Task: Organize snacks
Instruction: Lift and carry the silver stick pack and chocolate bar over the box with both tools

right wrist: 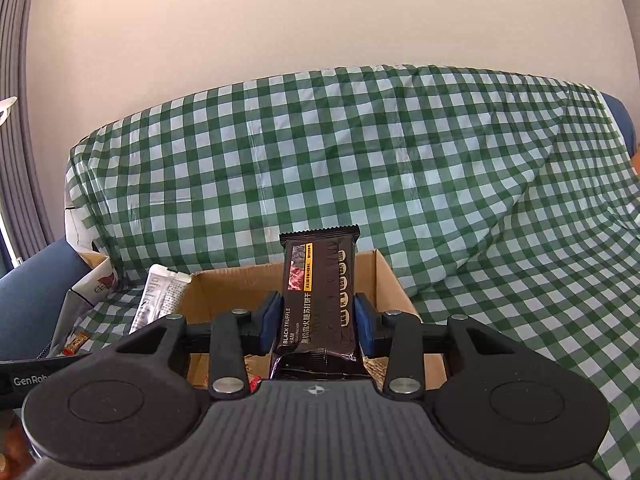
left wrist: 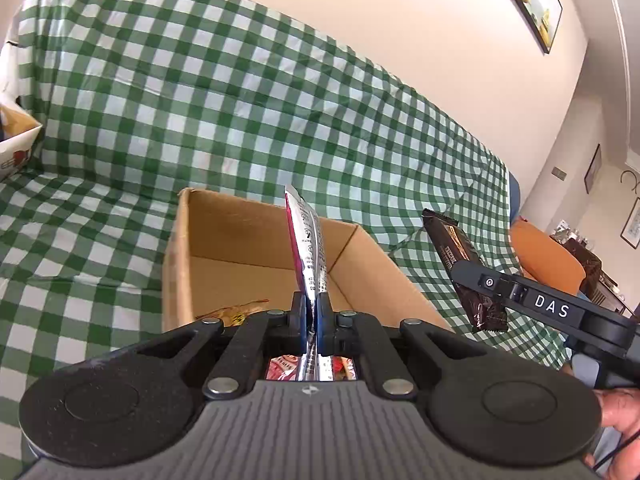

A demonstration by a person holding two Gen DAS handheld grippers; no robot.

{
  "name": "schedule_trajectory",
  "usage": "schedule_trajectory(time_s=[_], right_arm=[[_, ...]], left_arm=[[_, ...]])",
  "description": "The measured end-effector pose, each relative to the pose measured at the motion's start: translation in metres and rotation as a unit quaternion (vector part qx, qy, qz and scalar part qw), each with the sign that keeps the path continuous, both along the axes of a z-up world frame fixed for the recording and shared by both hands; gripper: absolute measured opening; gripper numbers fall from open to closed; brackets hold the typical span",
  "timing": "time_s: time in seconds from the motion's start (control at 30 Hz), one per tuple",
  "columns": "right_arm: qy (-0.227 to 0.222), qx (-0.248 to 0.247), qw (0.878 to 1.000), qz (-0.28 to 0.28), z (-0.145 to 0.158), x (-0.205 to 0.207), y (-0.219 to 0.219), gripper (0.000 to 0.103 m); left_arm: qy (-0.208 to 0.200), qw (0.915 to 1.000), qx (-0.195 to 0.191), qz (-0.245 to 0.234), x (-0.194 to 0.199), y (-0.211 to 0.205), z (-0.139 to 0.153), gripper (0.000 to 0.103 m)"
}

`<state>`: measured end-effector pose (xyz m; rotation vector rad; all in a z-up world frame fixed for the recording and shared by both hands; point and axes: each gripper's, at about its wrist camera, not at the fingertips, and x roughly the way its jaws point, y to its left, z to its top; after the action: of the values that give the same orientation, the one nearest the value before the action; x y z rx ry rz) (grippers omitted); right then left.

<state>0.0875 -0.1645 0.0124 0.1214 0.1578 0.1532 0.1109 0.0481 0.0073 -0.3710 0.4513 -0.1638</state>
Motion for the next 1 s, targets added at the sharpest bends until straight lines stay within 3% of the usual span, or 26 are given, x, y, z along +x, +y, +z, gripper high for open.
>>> schedule_trajectory(time_s=[0.33,1.0], right_arm=[[-0.003,-0.009,1.000,-0.013,0.001,0.002,0.007,0.041],[0.000,-0.025,0.999,-0.023,-0.002,0.011,0.021,0.041]], left_arm=[[0.002,0.9998,-0.002,-0.022,0.027,-0.006,0.005,0.004],[-0.012,0.9992,0.005,-0.037,0.027,-0.014,0.011,0.004]])
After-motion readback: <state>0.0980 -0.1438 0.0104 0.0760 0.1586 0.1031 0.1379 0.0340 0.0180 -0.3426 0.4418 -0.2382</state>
